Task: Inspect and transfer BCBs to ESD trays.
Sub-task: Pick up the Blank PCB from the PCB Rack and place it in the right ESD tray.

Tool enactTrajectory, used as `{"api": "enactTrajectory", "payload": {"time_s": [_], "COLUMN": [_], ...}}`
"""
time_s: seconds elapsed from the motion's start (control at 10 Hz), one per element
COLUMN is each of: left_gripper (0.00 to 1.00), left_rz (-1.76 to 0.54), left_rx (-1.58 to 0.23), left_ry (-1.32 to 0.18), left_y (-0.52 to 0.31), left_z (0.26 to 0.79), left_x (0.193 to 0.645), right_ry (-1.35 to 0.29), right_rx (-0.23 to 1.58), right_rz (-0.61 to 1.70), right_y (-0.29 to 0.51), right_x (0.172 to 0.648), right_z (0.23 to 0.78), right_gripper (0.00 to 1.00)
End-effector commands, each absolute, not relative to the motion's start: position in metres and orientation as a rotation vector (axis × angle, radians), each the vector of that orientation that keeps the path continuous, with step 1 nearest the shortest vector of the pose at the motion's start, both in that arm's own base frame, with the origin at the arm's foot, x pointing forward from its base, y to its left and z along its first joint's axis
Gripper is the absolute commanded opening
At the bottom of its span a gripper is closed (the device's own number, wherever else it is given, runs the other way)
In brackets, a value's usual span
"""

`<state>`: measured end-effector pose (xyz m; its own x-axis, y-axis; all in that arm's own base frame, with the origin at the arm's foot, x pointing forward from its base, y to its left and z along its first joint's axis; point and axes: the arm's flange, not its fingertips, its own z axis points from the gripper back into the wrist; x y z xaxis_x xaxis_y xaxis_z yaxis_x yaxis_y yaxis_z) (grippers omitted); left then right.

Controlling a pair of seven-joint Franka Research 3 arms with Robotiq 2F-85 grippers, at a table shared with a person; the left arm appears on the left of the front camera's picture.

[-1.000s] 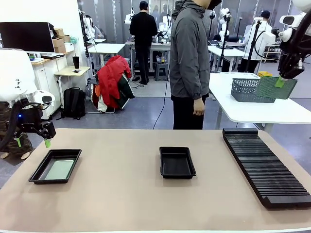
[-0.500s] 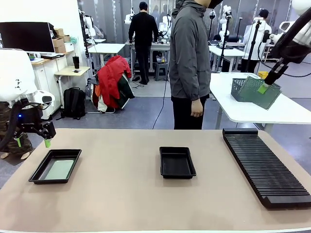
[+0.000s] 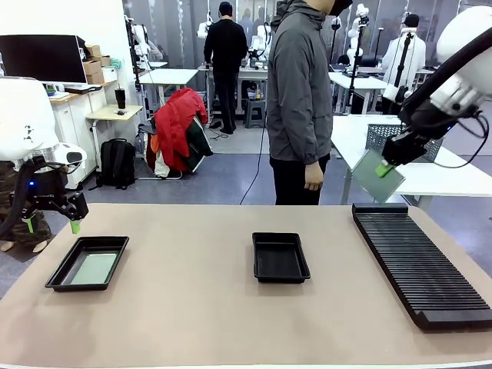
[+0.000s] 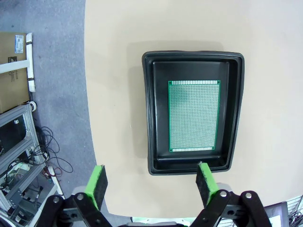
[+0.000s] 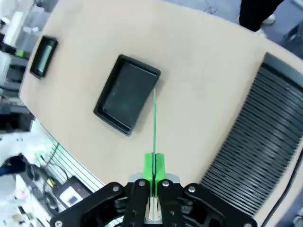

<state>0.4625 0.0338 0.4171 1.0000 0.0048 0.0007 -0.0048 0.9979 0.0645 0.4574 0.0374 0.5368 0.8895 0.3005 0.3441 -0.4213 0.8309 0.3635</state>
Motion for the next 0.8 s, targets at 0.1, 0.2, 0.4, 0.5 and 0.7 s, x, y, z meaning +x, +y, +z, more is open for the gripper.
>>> {"api": "enactTrajectory", "payload": {"time_s": [0.1, 0.2, 0.4, 0.5, 0.7], "left_gripper": [1.00, 1.00, 1.00, 1.00, 1.00], "left_rz": [0.007, 0.007, 0.007, 0.007, 0.007], "left_rx": [0.065, 0.065, 0.065, 0.065, 0.065], "left_ry": [0.000, 0.000, 0.000, 0.000, 0.000], "left_y": [0.035, 0.035, 0.035, 0.035, 0.035], "left_z": [0.417, 0.417, 0.417, 0.417, 0.417], "left_x": [0.463, 0.463, 0.463, 0.463, 0.463], "right_ry": [-0.325, -0.309, -0.297, -0.270, -0.238], "right_rx": [0.600, 0.638, 0.716, 0.762, 0.818], "right_rz": [0.235, 0.185, 0.127, 0.101, 0.059], "right_y": [0.068, 0.079, 0.104, 0.118, 0.141], "right_x": [0.449, 0.449, 0.446, 0.446, 0.447], "right_z": [0.487, 0.470, 0.441, 0.424, 0.391], "right_gripper": [0.02, 0.02, 0.02, 0.02, 0.02]}}
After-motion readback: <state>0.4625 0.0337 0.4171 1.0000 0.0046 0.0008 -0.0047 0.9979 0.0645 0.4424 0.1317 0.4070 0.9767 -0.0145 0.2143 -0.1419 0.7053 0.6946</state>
